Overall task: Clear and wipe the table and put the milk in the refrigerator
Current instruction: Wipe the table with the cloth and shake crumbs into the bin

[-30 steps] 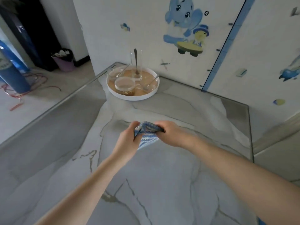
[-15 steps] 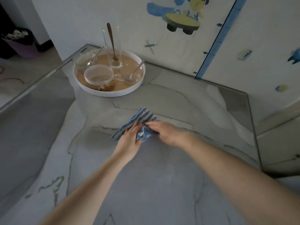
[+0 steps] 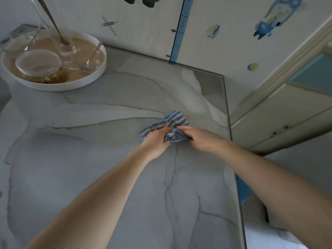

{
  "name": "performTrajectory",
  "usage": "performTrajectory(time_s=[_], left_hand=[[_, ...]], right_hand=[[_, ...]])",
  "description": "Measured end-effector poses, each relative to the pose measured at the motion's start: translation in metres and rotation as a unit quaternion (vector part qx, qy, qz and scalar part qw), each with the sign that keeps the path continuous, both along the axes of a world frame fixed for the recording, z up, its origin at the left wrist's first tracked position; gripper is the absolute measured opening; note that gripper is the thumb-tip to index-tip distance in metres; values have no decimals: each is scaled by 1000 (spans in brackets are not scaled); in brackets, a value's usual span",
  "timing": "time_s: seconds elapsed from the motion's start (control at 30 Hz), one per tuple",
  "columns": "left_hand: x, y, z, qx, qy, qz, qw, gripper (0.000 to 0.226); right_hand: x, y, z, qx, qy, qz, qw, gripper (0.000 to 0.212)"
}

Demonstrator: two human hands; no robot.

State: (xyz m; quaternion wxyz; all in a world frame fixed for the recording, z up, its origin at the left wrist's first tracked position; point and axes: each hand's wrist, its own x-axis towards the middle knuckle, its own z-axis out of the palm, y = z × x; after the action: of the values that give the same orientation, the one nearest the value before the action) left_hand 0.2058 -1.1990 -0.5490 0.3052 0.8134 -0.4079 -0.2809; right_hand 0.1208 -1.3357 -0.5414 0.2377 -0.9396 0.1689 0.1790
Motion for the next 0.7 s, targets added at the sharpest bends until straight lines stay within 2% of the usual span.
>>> performTrajectory(time_s=[0.3,0.37,0.47,0.5,0.57,0.6,0.67,0.7], left_hand=[[-100,28,-16,31,30,-115,992,48],[-117,41,-15,20,41,-148,988,46],[-139,59,-11,5,74,-177,981,57],[-146,66,-9,-3,90,-175,980,53],[-153,74,-4,-1,115,-161,980,35],[-153,77,-1,8,123,-149,981,29],[-144,82,6,31,122,-115,985,24],[-135,84,11,30,115,-87,989,22]], right_hand=[[-137,37,-3,-6,-10,9,1000,48],[-161,52,-2,-6,-8,18,1000,52],[-185,68,2,9,-4,14,1000,63],[-191,74,8,12,2,16,1000,63],[-195,80,16,43,17,9,999,52],[-194,82,21,68,34,-3,997,39],[-184,84,34,122,62,-33,990,15],[-175,84,41,131,54,-40,989,10]])
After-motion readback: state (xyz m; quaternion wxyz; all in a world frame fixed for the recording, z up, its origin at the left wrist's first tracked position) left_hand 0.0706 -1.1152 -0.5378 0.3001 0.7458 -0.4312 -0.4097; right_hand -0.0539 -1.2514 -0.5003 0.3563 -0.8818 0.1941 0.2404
